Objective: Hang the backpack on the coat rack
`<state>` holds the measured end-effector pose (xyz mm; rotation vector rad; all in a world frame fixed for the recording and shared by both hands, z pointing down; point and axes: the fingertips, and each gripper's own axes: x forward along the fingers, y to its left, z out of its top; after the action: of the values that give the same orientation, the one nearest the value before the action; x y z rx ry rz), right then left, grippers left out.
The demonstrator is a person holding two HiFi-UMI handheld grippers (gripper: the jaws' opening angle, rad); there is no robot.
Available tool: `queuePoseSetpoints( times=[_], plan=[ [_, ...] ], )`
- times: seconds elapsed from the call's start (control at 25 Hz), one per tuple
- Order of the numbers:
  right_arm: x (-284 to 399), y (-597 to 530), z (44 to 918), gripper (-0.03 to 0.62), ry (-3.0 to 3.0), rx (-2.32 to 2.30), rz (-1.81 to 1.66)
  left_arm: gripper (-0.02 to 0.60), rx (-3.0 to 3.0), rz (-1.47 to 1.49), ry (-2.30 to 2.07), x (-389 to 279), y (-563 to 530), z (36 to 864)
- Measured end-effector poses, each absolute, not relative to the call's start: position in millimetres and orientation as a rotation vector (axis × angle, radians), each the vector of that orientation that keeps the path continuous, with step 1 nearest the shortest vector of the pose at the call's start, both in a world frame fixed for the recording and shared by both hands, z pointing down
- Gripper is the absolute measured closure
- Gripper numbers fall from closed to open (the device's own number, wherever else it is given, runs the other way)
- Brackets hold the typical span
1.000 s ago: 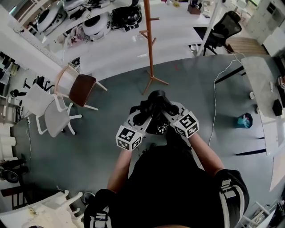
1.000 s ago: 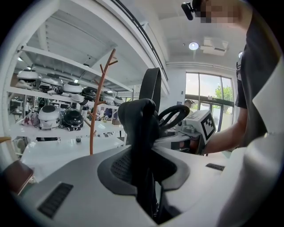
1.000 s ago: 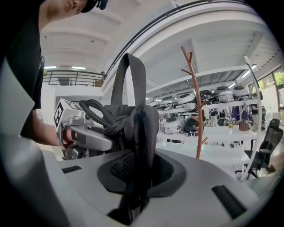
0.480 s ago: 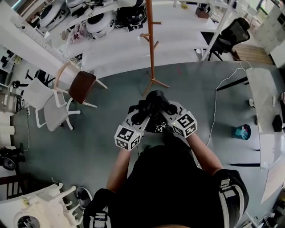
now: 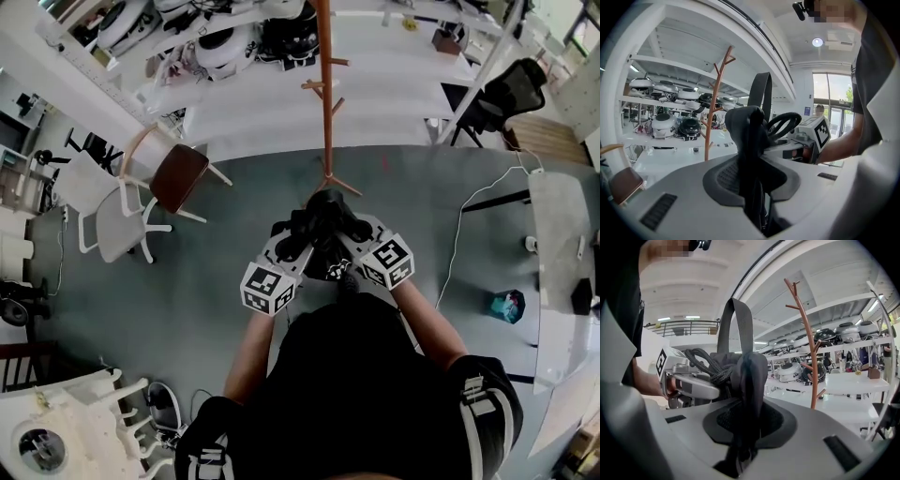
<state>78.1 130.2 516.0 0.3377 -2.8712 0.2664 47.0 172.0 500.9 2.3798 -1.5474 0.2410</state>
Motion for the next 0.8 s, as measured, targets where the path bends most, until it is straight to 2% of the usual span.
queuePoseSetpoints(
  times=[0.8],
  plan=[
    [68.7,46.1,522.2,0.514,-2.882,0.122,0.225,0.486,2.219,0.207,-1.773,38.7,89.2,503.9]
  ],
)
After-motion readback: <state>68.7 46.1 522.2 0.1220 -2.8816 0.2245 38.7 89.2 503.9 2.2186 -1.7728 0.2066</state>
